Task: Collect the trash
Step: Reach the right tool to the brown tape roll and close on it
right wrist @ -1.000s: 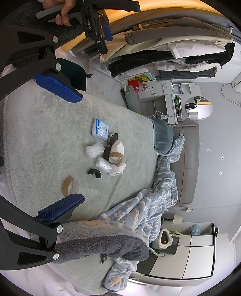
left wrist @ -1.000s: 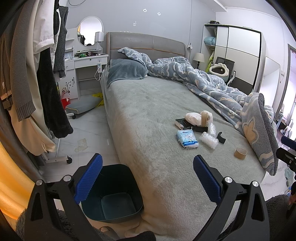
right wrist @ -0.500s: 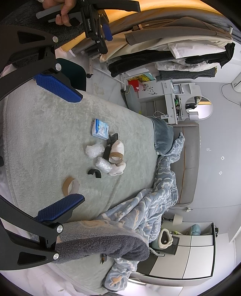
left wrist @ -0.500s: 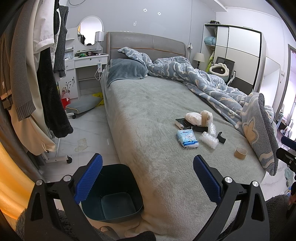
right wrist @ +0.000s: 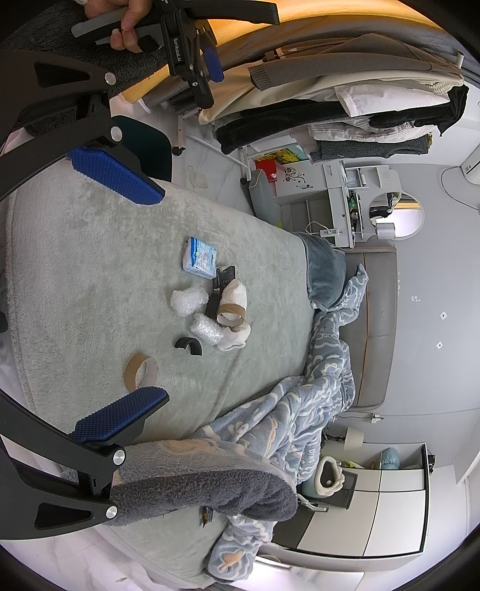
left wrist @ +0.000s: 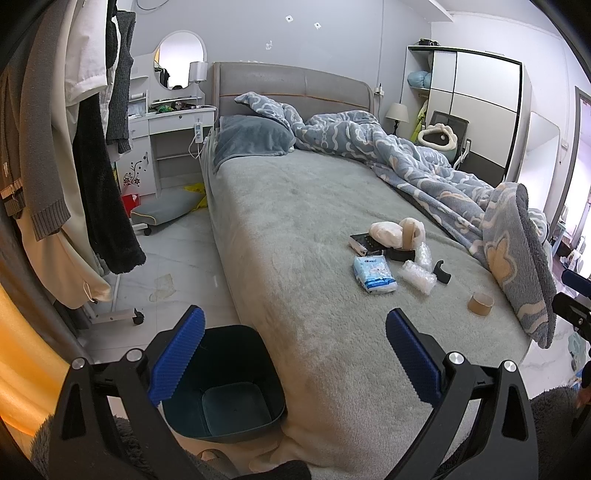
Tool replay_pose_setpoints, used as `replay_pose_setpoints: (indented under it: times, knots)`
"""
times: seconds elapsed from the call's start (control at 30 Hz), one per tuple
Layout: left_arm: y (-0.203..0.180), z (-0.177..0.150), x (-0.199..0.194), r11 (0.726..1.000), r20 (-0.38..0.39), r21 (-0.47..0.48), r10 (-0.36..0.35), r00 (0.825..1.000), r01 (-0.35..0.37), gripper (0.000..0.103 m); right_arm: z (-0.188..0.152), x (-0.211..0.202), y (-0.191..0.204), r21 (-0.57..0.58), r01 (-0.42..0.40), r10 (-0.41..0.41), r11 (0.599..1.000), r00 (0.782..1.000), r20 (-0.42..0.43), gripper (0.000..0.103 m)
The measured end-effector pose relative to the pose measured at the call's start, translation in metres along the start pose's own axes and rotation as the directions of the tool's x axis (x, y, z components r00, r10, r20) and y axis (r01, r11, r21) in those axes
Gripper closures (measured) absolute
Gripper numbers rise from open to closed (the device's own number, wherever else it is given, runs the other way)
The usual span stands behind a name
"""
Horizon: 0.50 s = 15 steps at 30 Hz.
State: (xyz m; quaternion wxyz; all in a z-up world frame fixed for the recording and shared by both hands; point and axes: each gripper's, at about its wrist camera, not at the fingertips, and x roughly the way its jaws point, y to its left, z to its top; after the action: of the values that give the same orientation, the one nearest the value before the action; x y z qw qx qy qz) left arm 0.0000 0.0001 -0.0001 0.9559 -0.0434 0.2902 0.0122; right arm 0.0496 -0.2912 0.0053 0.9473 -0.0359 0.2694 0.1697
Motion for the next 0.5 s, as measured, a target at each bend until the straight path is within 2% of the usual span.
replay_pose_setpoints:
  times: [0.23, 0.37, 0.5]
  knots:
    - [-0.001, -0.003, 0.001, 1.0, -0.004, -0.007, -0.012, 1.0, 0.012, 0.003, -0.001, 0.003, 0.0, 0.0, 0.008, -0.008, 1.0, 1.0, -0.027, 0.003]
    - [-0.005, -0.006, -0.002, 0.999, 0.018, 0.031, -0.016, 1.0, 0.015, 0.003, -0.002, 0.016, -0.008, 0.0, 0.021, -0.021, 1.0, 0.997, -0.074, 0.003]
    - [-0.008, -0.011, 0.004, 0.997, 0.0, 0.063, -0.054, 0.999, 0.054, 0.003, -0.003, 0.015, -0.014, 0.055, 0.057, -0.055, 0.997, 0.998, -0.031, 0.003]
